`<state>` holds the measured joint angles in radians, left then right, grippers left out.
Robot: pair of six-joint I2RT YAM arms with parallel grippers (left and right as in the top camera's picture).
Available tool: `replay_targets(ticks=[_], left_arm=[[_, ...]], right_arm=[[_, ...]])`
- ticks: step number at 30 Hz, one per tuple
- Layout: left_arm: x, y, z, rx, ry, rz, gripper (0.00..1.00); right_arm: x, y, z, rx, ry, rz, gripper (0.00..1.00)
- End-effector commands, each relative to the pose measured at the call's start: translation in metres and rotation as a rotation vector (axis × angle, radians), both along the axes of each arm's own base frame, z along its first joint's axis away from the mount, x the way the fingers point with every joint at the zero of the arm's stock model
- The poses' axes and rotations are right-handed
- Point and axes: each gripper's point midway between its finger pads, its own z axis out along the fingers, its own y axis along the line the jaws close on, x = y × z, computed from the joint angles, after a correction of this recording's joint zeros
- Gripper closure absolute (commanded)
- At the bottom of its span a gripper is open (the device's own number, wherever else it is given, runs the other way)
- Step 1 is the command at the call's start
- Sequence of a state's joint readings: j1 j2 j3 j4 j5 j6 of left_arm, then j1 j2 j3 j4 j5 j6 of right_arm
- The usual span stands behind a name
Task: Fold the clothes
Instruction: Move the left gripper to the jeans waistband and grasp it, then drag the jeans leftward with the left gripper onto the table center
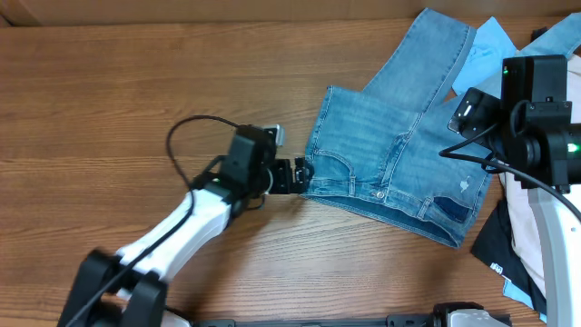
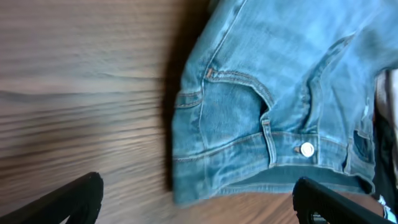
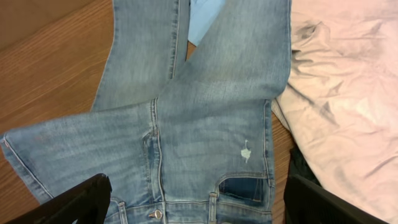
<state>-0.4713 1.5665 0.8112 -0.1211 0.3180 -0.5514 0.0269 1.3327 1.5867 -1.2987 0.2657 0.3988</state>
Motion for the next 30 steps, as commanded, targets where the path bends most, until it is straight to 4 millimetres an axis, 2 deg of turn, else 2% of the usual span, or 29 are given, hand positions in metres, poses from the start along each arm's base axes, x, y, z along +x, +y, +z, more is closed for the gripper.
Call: replay_targets(ticks=[1, 5, 8, 9, 10, 11, 12, 13, 14, 17, 19, 22, 25, 26, 28, 30], left_arm=[[0.002, -0.015, -0.02, -0.053, 0.097, 0.058, 0.0], [0.001, -0.029, -0.046, -0.071, 0.154, 0.079, 0.0], [-0.004, -0.044, -0.059, -0.087, 0.182, 0.076, 0.05], [-0.007, -0.053, -0.06, -0.105, 0.182, 0.052, 0.17], [-0.009, -0.058, -0.06, -0.116, 0.181, 0.035, 0.24], [-0.012, -0.064, -0.057, -0.135, 0.181, 0.012, 0.45], [-0.013, -0.066, -0.055, -0.146, 0.182, 0.0, 0.55], [-0.015, -0.069, -0.053, -0.159, 0.186, -0.013, 0.8], [-0.016, -0.071, -0.052, -0.171, 0.191, -0.023, 0.96], [-0.014, -0.063, -0.045, -0.202, 0.218, -0.026, 0.96], [-0.007, -0.045, -0.038, -0.185, 0.209, 0.004, 0.96], [0.016, 0.005, -0.007, -0.157, 0.112, 0.056, 0.96], [0.044, 0.081, 0.033, -0.123, -0.013, 0.193, 0.96], [0.055, 0.118, 0.051, -0.1, -0.075, 0.261, 0.96], [0.069, 0.173, 0.078, -0.06, -0.168, 0.369, 0.96], [0.081, 0.243, 0.111, -0.026, -0.25, 0.52, 0.96]], right_arm=[[0.0, -0.001, 0.008, 0.004, -0.025, 0.0, 0.07], [0.0, -0.001, 0.008, 0.004, -0.022, 0.0, 0.07], [-0.001, -0.001, 0.008, 0.004, -0.021, 0.0, 0.08], [-0.001, -0.001, 0.007, 0.003, -0.019, 0.0, 0.08], [-0.001, -0.001, 0.007, 0.003, -0.018, 0.0, 0.08], [-0.001, -0.001, 0.007, 0.003, -0.018, 0.0, 0.08], [-0.001, -0.001, 0.007, 0.003, -0.017, 0.0, 0.08], [-0.002, -0.001, 0.007, 0.003, -0.017, 0.0, 0.08], [-0.002, -0.001, 0.007, 0.003, -0.016, 0.0, 0.08], [-0.002, -0.001, 0.007, 0.003, -0.016, 0.0, 0.08], [-0.002, -0.002, 0.007, 0.003, -0.016, -0.003, 0.07], [-0.003, -0.007, 0.007, 0.001, -0.015, -0.017, 0.08], [-0.004, -0.014, 0.007, 0.001, -0.014, -0.038, 0.07], [-0.004, -0.016, 0.007, 0.001, -0.013, -0.046, 0.07], [-0.005, -0.018, 0.007, 0.001, -0.013, -0.054, 0.07], [-0.005, -0.019, 0.007, 0.001, -0.013, -0.055, 0.07]])
